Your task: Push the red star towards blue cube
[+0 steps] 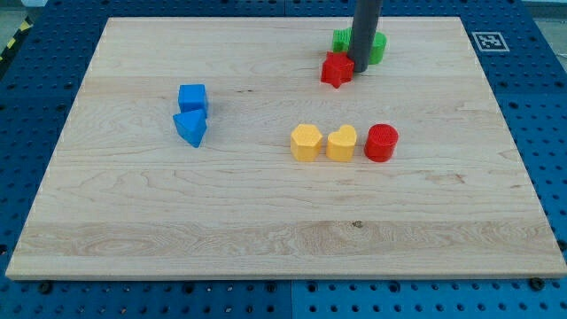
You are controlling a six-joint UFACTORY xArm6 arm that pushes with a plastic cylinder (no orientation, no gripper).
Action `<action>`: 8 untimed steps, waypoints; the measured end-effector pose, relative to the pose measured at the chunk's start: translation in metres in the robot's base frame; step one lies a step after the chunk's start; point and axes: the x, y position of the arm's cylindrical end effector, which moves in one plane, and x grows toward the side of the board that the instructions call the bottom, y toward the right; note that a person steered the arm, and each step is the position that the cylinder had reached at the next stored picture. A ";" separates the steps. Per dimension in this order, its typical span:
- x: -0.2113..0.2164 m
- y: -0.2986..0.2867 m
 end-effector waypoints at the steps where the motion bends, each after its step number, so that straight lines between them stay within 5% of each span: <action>1: 0.005 0.000; 6: 0.038 -0.114; 8: 0.051 -0.117</action>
